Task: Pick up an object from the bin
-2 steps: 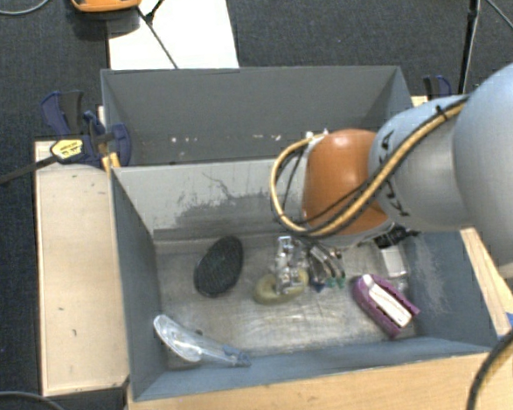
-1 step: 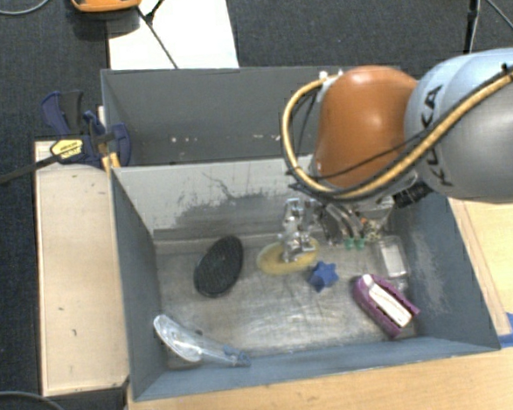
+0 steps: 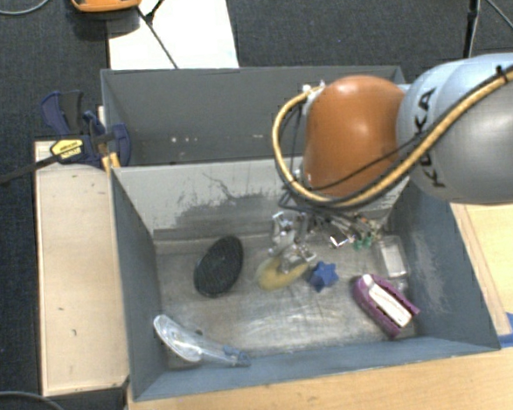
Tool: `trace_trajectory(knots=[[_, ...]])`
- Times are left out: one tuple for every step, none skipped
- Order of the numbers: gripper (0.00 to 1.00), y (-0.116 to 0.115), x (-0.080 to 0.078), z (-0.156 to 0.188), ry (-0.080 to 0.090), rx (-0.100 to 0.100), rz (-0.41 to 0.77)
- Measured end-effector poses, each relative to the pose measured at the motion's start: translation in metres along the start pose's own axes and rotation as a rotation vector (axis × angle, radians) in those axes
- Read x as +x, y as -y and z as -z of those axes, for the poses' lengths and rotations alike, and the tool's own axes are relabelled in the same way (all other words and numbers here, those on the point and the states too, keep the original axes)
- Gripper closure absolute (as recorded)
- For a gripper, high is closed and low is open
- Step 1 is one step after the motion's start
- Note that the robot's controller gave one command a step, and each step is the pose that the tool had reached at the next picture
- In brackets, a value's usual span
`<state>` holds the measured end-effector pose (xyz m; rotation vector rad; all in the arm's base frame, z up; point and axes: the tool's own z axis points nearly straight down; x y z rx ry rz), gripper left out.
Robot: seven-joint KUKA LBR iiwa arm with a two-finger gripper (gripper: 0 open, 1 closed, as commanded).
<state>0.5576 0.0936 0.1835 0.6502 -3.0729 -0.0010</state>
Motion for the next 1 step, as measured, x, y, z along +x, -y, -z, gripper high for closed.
trace_trajectory(knots=[[1.0, -0.002, 0.0195, 0.0753, 0.009, 0.004, 0.31]])
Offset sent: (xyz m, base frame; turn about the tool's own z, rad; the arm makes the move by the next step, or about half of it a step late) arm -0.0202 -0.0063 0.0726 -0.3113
